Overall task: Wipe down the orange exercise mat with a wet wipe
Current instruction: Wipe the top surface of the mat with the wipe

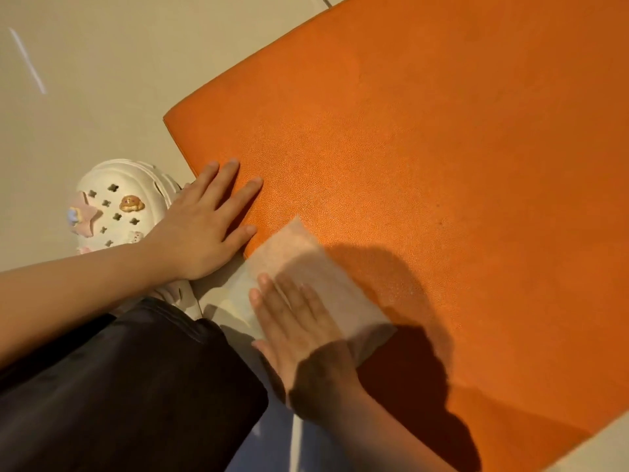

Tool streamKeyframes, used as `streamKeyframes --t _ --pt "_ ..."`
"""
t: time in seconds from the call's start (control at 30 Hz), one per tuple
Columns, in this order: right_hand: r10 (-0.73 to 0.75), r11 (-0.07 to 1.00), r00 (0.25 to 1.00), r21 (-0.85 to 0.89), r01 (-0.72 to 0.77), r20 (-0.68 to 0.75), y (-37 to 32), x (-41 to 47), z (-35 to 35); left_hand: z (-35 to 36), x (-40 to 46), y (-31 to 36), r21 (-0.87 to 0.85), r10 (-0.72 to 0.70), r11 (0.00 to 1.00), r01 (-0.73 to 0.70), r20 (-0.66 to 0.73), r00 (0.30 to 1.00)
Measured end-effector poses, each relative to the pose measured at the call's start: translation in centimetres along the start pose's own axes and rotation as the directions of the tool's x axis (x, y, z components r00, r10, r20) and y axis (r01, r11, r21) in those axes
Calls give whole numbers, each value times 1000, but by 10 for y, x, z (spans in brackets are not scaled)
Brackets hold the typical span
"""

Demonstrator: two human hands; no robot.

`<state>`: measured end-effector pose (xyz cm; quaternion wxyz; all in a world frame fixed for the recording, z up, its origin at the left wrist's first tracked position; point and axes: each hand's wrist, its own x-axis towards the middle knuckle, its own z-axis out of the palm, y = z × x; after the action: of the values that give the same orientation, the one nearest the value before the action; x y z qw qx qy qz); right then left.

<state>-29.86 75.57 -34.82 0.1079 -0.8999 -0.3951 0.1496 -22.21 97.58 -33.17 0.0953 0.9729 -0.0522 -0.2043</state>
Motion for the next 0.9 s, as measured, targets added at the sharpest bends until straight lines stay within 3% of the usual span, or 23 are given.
streamKeyframes --t 0.1,0.2,0.37,0.47,0.53,0.6,0.7,0.77,0.83,0.9 --pt "13 997 1000 -81 -14 -11 32 7 -11 -4 0 1 -20 -19 1000 18 -11 1000" --pt "228 972 968 -25 -232 -102 111 27 -33 -11 2 4 -46 -24 999 24 0 1000" --pt "614 789 769 104 -606 -178 239 48 -88 -20 0 7 -117 -59 991 60 7 998" --pt "702 711 691 128 -691 -173 242 70 -96 -34 4 14 -236 -109 967 100 -25 994" --pt "689 724 705 142 -675 -166 214 89 -90 -47 7 18 -327 -162 934 144 -29 986" --pt "605 796 778 137 -589 -172 173 107 -85 -57 12 18 -291 -174 946 144 -77 982" --pt "430 895 900 167 -414 -70 93 119 -83 -72 20 10 -171 -171 973 152 -106 979" --pt "260 964 958 96 -250 -118 39 112 -63 -80 29 2 -180 -157 974 139 -89 984" --pt "123 992 992 23 -124 34 7 107 -46 -86 38 -6 -186 -197 965 183 -56 979" --pt "93 996 984 -10 -93 154 5 104 -30 -88 47 -14 -159 -262 955 252 -46 964"
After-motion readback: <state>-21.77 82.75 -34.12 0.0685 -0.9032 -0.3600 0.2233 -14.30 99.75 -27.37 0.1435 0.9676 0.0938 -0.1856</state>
